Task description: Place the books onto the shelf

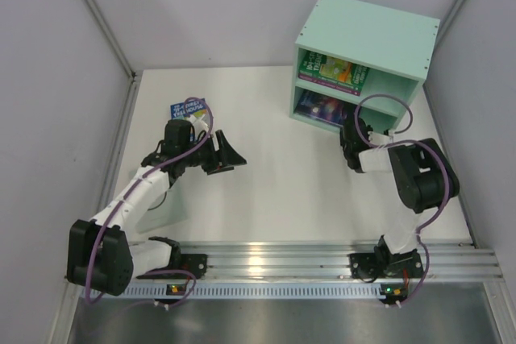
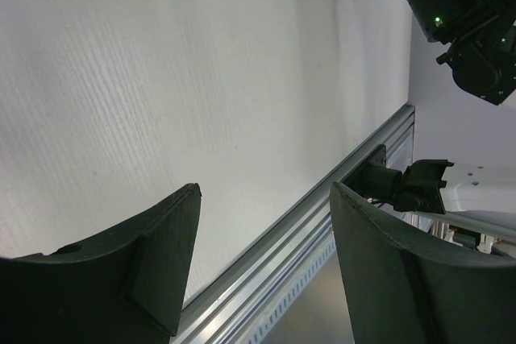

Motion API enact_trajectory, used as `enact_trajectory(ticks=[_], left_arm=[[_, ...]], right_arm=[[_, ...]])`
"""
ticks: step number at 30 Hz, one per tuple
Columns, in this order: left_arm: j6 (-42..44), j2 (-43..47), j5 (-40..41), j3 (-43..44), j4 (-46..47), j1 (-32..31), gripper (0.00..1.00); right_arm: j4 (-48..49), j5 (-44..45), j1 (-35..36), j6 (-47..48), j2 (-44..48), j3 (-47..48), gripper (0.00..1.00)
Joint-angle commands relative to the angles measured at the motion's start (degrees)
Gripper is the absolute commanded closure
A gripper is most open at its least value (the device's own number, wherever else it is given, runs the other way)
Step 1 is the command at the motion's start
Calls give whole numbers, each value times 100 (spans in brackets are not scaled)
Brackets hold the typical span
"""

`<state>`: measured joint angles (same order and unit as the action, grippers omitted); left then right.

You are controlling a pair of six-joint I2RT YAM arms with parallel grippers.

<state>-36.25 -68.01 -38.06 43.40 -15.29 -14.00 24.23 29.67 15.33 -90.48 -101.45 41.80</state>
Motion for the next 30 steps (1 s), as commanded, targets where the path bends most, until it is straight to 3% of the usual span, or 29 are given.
enact_trajectory(ticks=[1, 25, 28, 30], left_arm=[[74, 68, -43, -59, 184, 11, 30], [74, 68, -26, -77, 193, 11, 30], [83, 95, 18, -51, 149, 11, 30], [74, 95, 44, -7, 123, 11, 30]], right_arm=[[38, -67, 66, -259, -235, 127, 91], [170, 91, 102, -304, -314, 214, 89], [117, 92, 102, -269, -218, 179, 81], [56, 100, 102, -251, -77, 153, 69]])
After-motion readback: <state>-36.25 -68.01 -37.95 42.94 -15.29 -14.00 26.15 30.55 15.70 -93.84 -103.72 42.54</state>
